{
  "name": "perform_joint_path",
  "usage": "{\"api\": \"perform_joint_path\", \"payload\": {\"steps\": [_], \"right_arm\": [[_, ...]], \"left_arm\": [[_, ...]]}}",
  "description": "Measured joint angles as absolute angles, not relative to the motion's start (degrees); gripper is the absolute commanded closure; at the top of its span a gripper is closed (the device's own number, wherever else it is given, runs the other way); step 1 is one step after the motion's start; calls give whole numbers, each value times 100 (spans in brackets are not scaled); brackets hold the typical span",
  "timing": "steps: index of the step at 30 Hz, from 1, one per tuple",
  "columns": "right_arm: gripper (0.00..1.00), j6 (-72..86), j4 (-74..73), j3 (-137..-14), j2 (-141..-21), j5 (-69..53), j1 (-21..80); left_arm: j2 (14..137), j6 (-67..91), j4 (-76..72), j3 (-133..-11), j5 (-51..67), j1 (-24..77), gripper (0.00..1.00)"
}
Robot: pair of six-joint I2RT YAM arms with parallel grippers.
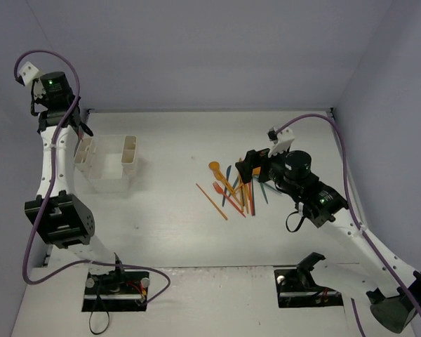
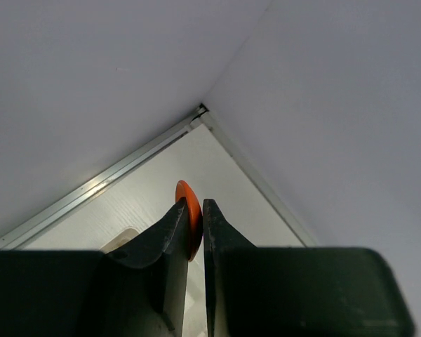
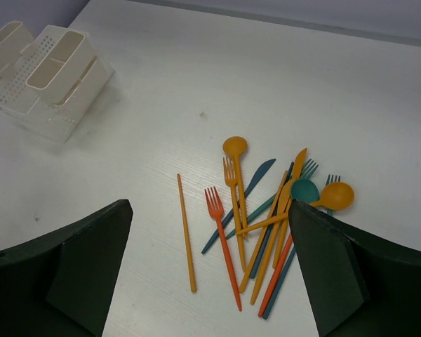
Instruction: Sort the eating utensils into containers
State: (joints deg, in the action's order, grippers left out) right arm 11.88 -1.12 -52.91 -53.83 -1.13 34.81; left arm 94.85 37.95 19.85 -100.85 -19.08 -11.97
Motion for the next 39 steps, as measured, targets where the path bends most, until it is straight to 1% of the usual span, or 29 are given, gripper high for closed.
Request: {"api": "perform_joint_path", "payload": {"steps": [5,14,22,24,25,29,33,39], "right_arm": [[9,1229,-113,-5281,-5472,-198,3403],[9,1302,-112,-5219,-5613,-340,3219],[9,1354,-112,-5169,-5645,-357,3145],[9,1366,-112,-5118,-5645,-357,3142],[9,1372,-113,-5085,-5645,-357,3142],[10,1438,-128,-4941,-5645,-324,3134],[13,1574,-169,-4867,-5663,-209,3104],[20,2069,-260,-4862,-5886,264,3015]], "left_arm": [[9914,3790,1894,-10084,-1757,-1415,93],[10044,3771,1732,-10026,-1613,-1514,93],[10052,3801,1709,-9317,-1505,-1511,92],[10059,3803,1708,-9178,-1462,-1511,79],[10060,3807,1708,-9141,-1447,-1511,70],[10060,3801,1699,-9124,-1393,-1511,52],[10022,3791,1708,-9112,-1354,-1511,39],[9614,3693,1807,-8998,-1275,-1509,26]]}}
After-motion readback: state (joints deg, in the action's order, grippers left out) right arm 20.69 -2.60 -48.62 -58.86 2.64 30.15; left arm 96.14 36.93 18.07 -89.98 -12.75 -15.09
